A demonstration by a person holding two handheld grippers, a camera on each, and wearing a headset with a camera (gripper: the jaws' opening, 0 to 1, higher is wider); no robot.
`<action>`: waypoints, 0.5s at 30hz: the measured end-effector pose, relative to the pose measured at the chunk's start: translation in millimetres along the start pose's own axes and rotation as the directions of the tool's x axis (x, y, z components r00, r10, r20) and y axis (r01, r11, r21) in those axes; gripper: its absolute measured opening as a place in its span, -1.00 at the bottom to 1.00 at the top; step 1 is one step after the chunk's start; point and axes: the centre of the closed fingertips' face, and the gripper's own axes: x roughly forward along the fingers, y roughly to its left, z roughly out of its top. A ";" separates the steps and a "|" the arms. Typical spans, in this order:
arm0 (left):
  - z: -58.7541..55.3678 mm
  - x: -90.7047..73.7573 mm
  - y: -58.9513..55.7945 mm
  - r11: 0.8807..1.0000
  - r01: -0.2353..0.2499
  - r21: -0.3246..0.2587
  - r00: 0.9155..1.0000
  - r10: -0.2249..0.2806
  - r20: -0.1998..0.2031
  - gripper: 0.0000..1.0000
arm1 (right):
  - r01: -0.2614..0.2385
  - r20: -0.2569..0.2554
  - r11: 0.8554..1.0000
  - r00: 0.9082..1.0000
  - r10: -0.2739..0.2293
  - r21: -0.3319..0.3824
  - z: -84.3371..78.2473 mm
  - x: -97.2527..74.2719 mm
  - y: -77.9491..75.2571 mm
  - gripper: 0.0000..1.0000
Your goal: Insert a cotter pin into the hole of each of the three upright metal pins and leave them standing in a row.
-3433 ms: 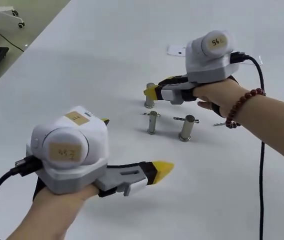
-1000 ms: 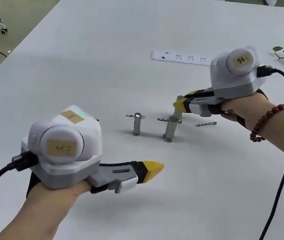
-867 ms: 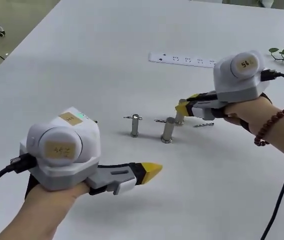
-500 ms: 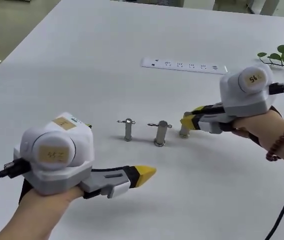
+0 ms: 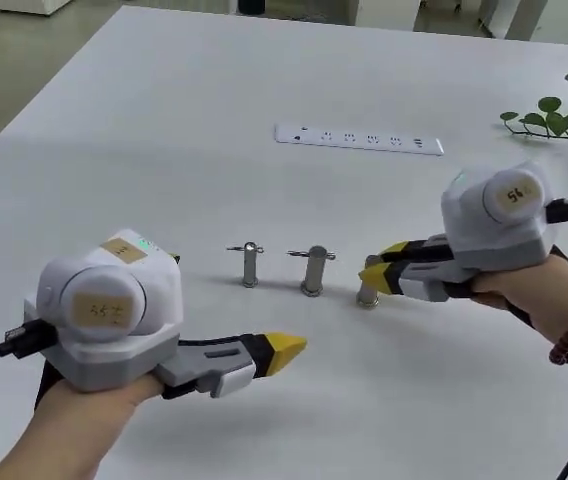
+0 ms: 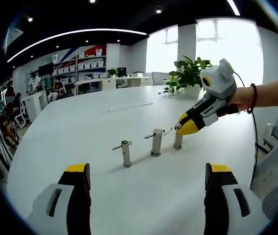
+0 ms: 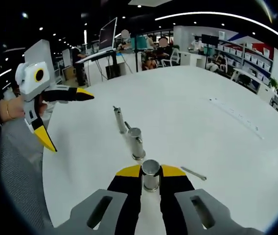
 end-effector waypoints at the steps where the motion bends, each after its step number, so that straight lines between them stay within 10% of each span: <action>1: 0.2 0.0 0.0 1.000 0.000 0.001 1.000 0.000 0.000 0.94 | -0.005 0.004 1.000 1.000 0.005 0.003 0.7 0.3 3.3 -0.85; 15: 2.0 0.4 -0.4 1.000 0.002 0.006 1.000 -0.002 0.005 0.91 | -0.045 0.023 0.999 0.999 0.046 -0.016 6.5 9.0 30.9 -0.85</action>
